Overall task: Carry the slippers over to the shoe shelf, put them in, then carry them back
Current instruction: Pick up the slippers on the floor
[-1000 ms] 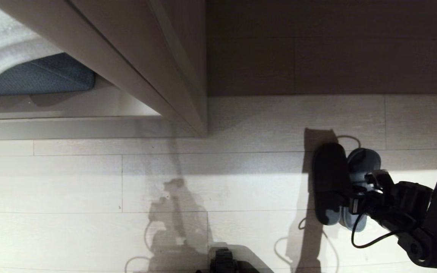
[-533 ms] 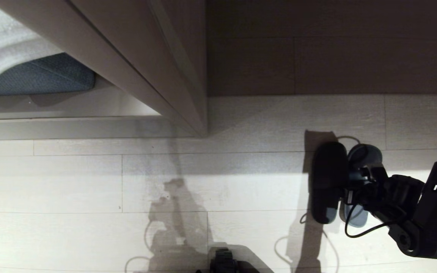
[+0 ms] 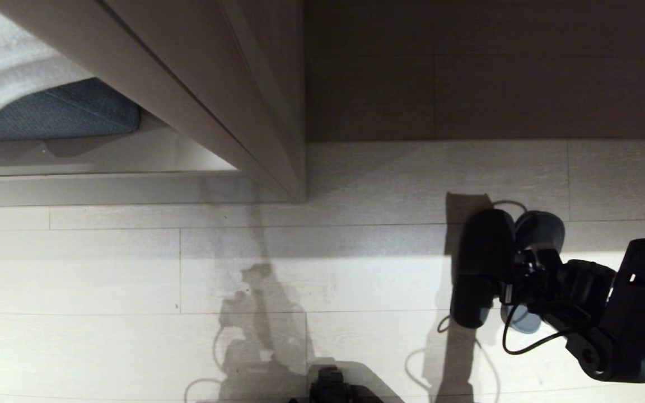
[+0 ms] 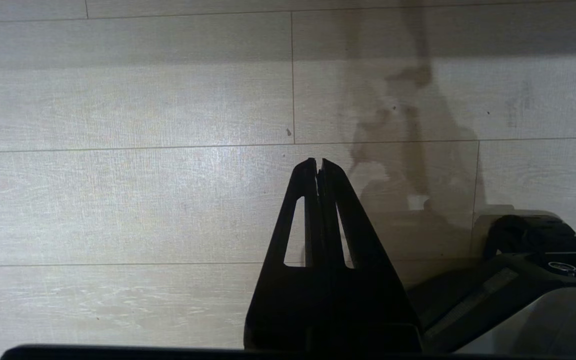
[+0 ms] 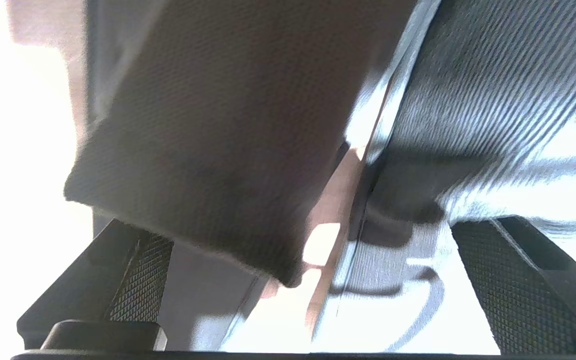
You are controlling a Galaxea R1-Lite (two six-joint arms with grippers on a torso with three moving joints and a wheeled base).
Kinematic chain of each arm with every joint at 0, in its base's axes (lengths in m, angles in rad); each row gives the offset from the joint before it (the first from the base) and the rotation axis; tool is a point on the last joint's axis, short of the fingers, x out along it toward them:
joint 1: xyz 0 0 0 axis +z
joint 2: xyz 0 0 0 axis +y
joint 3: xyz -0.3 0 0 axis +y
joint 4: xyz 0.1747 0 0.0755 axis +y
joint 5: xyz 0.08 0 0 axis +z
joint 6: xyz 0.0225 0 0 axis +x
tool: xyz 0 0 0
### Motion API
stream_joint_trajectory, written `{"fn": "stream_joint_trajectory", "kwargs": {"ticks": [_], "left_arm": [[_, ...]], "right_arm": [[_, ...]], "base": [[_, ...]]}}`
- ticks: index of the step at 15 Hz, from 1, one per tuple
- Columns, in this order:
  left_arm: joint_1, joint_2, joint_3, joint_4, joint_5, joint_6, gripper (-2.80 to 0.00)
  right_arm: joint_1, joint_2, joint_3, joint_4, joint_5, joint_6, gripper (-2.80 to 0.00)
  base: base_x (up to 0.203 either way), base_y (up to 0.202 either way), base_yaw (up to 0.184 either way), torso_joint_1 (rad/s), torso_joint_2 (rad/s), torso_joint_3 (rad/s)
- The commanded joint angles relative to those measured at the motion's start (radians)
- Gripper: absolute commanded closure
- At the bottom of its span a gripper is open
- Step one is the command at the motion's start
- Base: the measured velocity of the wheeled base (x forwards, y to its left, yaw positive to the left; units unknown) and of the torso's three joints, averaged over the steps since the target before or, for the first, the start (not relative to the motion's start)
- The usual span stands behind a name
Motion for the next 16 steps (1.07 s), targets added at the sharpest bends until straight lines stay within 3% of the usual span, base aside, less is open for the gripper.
{"fn": "stream_joint_trajectory", "kwargs": {"ticks": [1, 10, 11, 12, 16], "left_arm": [[0.000, 0.000, 0.000, 0.000, 0.000, 0.000, 0.00], [0.001, 0.000, 0.000, 0.000, 0.000, 0.000, 0.00], [0.001, 0.000, 0.000, 0.000, 0.000, 0.000, 0.00], [0.001, 0.000, 0.000, 0.000, 0.000, 0.000, 0.00], [0.001, 0.000, 0.000, 0.000, 0.000, 0.000, 0.00]], "right_arm": [[0.006, -0.018, 0.019, -0.009, -0.009, -0.002, -2.80], [0.004, 0.008, -0.075, -0.009, -0.031, -0.020, -2.80], [0.004, 0.012, -0.097, -0.009, -0.031, -0.022, -1.96], [0.004, 0.023, -0.116, -0.009, -0.031, -0.023, 0.00], [0.004, 0.052, -0.136, -0.009, -0.028, -0.023, 0.00]], "base": [[0.000, 0.000, 0.000, 0.000, 0.00, 0.000], [0.000, 0.000, 0.000, 0.000, 0.00, 0.000], [0.000, 0.000, 0.000, 0.000, 0.00, 0.000], [0.000, 0.000, 0.000, 0.000, 0.00, 0.000], [0.000, 0.000, 0.000, 0.000, 0.00, 0.000]]}}
